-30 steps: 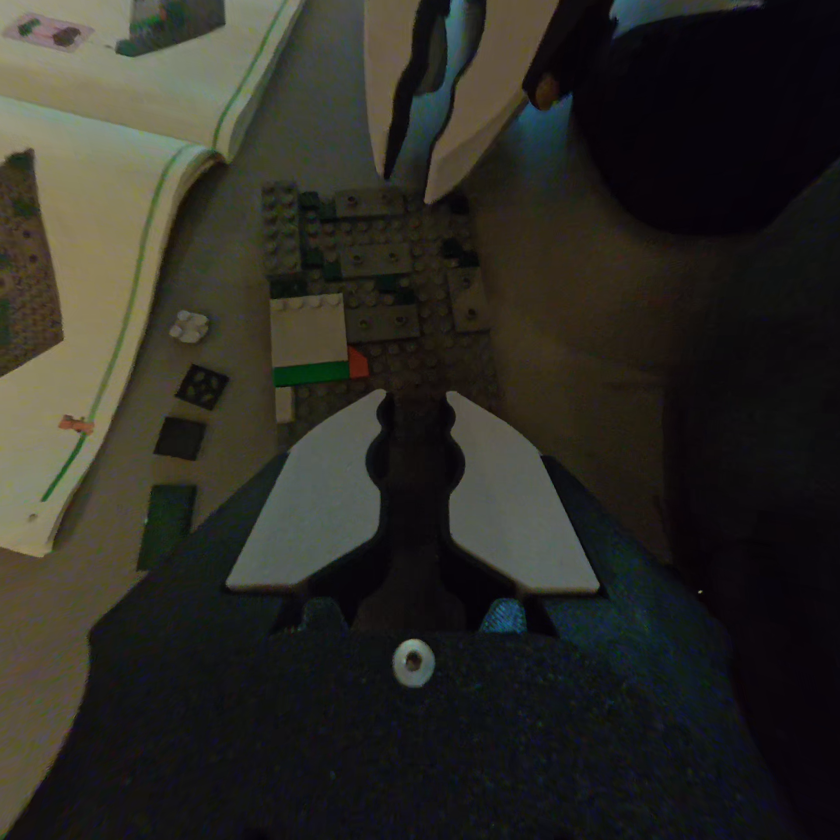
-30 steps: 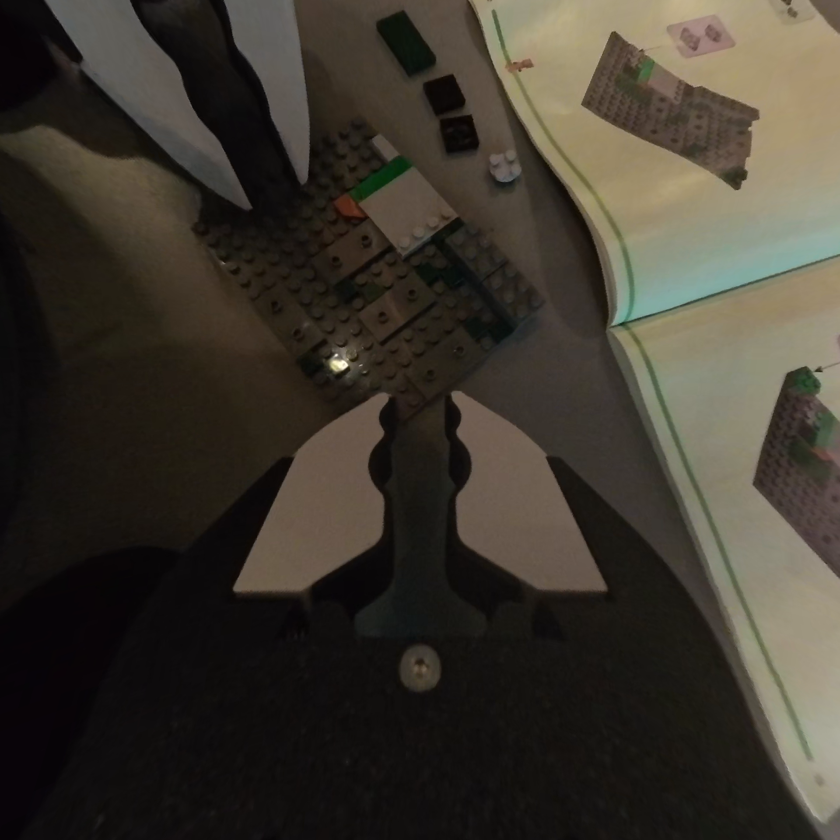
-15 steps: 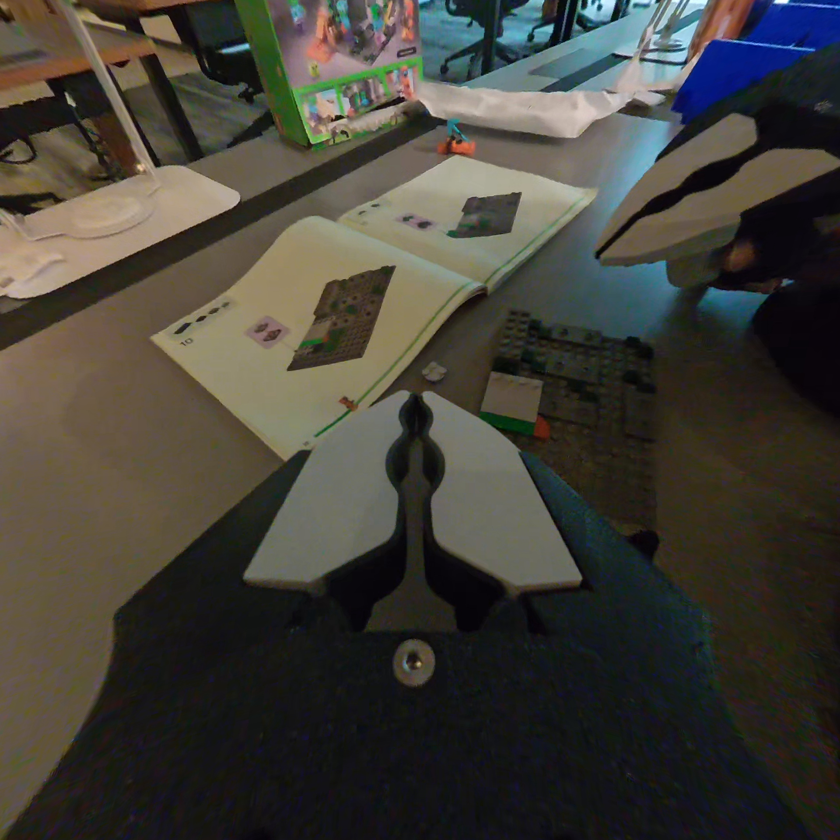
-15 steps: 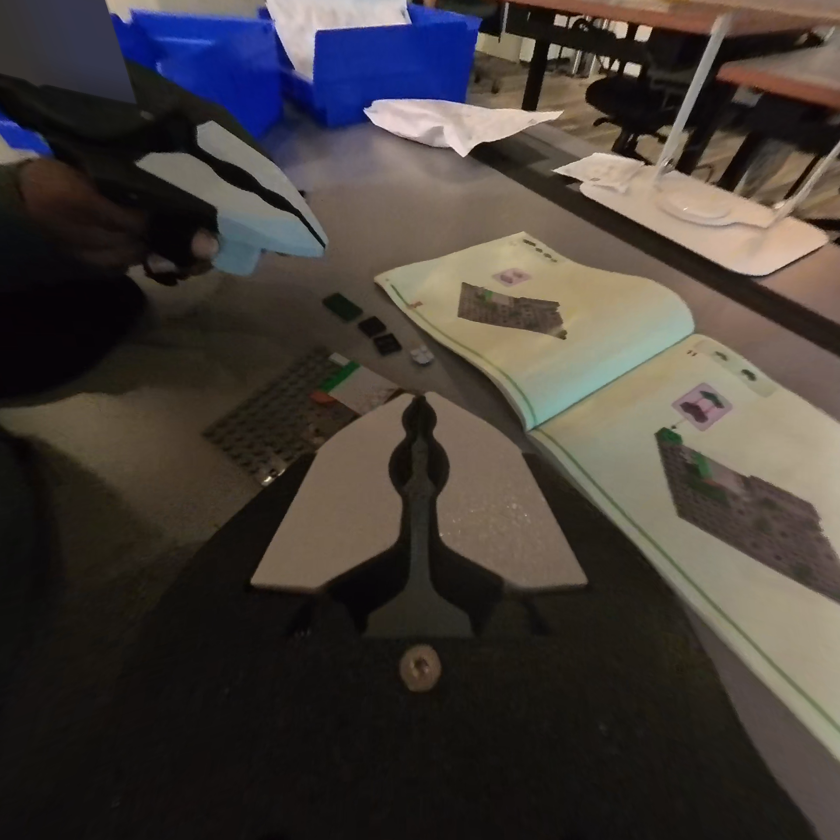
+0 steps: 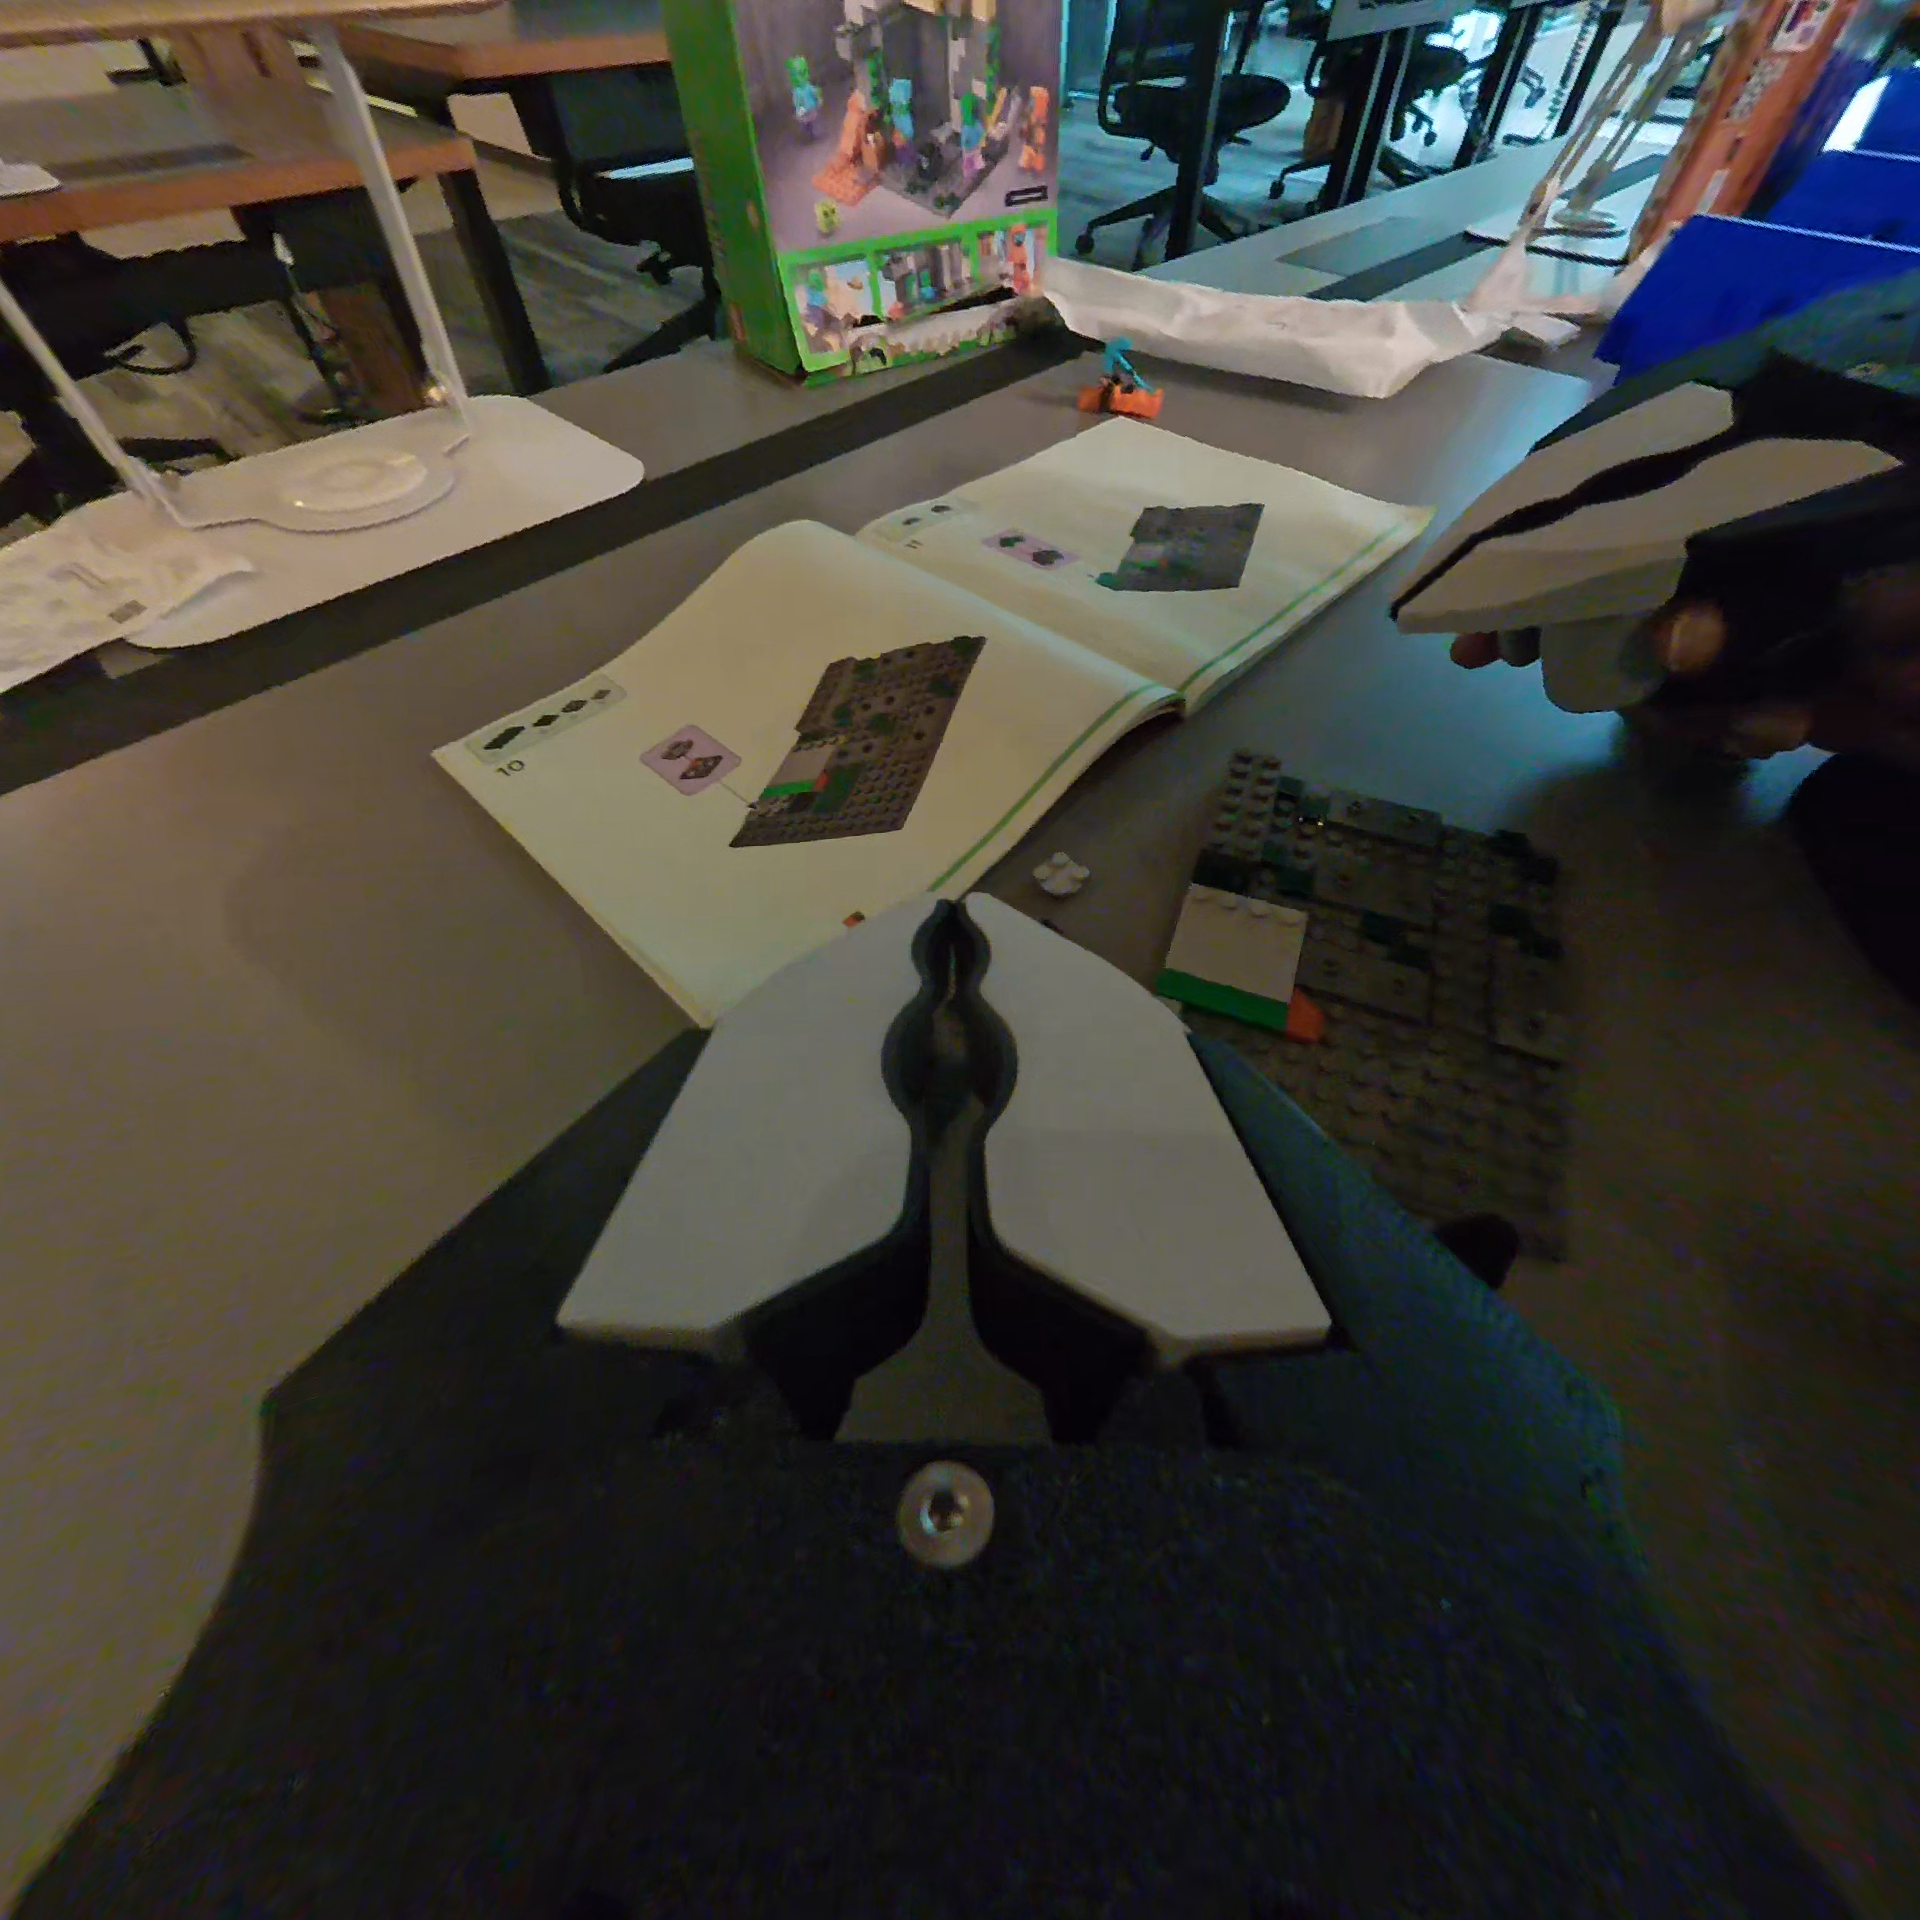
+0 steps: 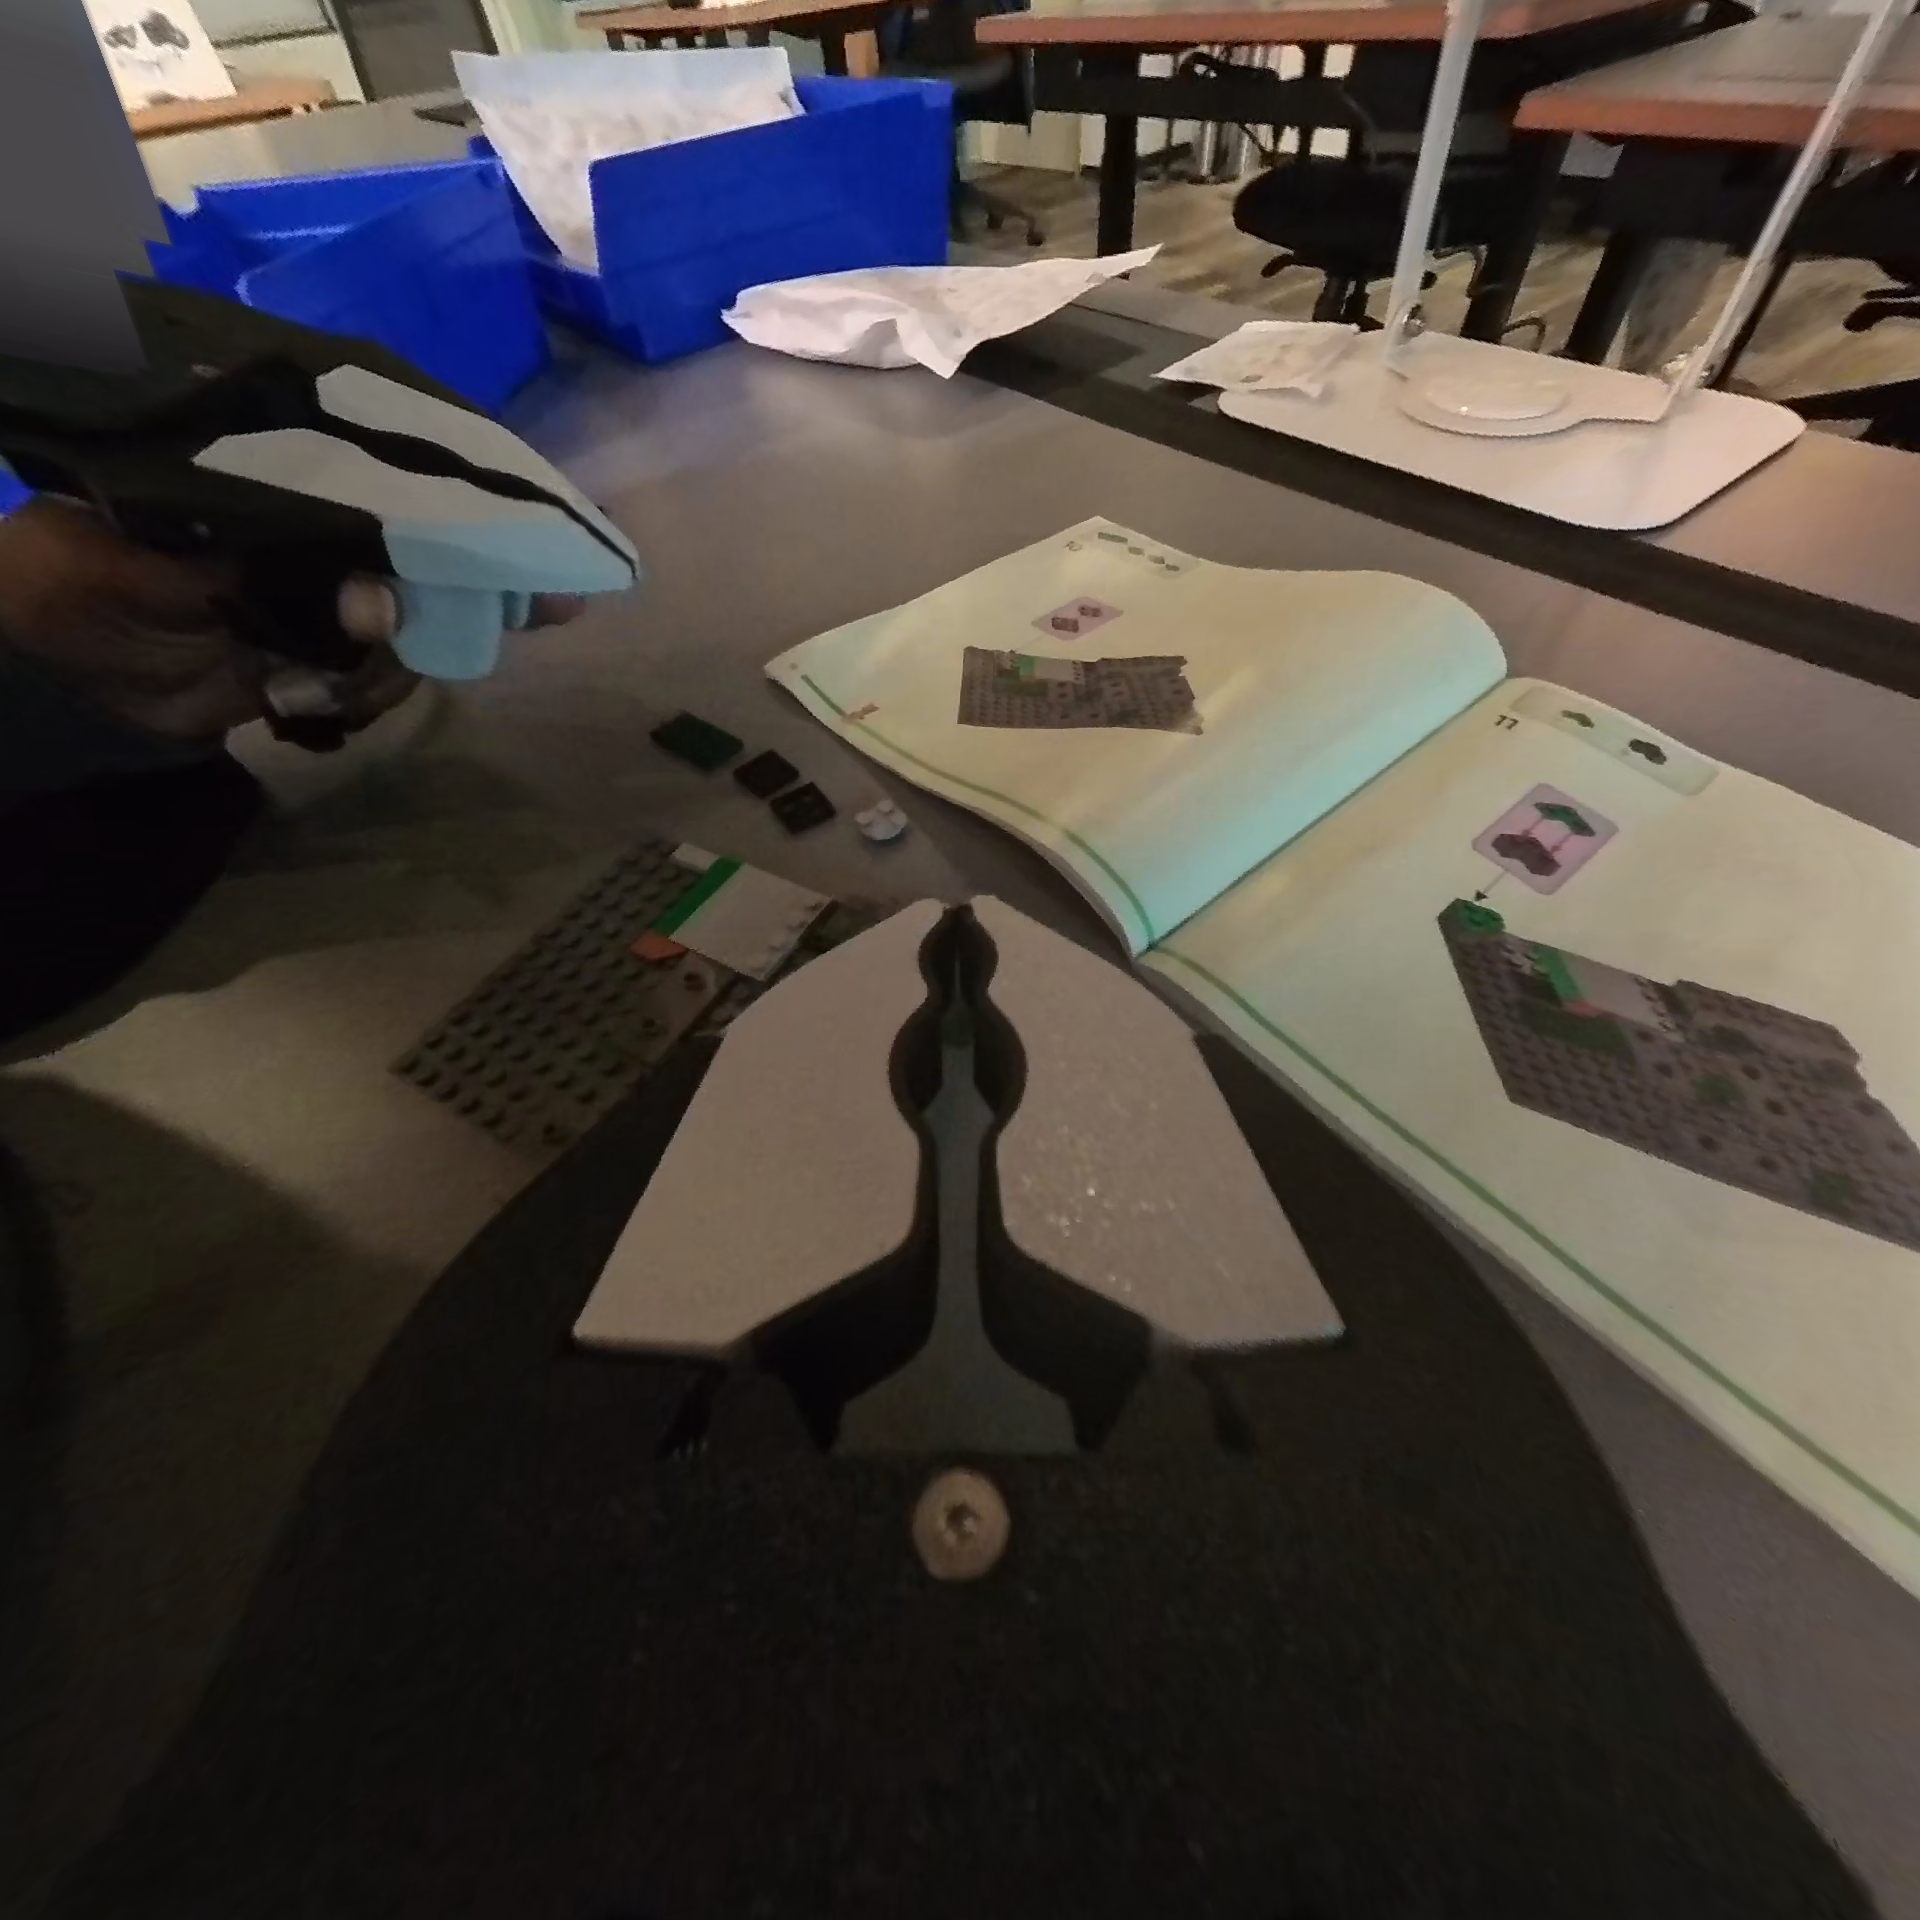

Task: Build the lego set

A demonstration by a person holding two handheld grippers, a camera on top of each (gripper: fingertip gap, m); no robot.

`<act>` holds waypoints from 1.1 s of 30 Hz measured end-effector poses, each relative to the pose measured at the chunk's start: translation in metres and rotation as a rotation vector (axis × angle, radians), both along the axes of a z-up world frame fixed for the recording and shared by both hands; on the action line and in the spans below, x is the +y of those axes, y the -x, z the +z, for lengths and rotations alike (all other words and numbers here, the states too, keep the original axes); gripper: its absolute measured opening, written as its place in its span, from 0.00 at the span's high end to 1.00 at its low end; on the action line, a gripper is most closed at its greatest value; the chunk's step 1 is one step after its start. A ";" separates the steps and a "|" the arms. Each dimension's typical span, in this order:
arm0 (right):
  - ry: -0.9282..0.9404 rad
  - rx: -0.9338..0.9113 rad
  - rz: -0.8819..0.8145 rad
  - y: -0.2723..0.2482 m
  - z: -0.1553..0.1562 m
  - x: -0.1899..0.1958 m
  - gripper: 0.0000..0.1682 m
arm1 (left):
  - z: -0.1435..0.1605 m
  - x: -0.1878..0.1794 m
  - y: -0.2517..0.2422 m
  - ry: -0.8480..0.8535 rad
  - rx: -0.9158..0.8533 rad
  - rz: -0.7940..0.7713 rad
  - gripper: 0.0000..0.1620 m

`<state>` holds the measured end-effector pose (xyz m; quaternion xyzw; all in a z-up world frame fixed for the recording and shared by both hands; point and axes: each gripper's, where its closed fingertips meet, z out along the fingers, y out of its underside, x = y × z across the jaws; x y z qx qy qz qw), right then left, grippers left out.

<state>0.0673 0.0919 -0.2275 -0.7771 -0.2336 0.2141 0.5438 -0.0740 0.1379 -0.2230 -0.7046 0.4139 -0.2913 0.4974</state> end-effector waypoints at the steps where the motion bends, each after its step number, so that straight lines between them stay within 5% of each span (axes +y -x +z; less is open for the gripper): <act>1: 0.002 0.001 -0.004 -0.001 -0.001 0.001 1.00 | 0.000 0.002 0.001 0.001 -0.001 0.008 1.00; 10: 0.008 -0.029 0.043 0.007 -0.004 -0.002 1.00 | -0.005 0.011 -0.003 0.000 0.048 0.015 1.00; 15: 0.012 -0.043 0.059 0.010 -0.005 -0.004 1.00 | 0.013 0.048 -0.016 0.066 0.048 -0.115 1.00; 22: 0.014 -0.052 0.041 0.004 -0.005 -0.005 1.00 | -0.031 0.116 -0.042 0.102 0.299 -0.277 1.00; 33: 0.045 -0.024 0.060 0.005 -0.007 -0.005 1.00 | -0.061 0.140 -0.054 0.096 0.437 -0.302 1.00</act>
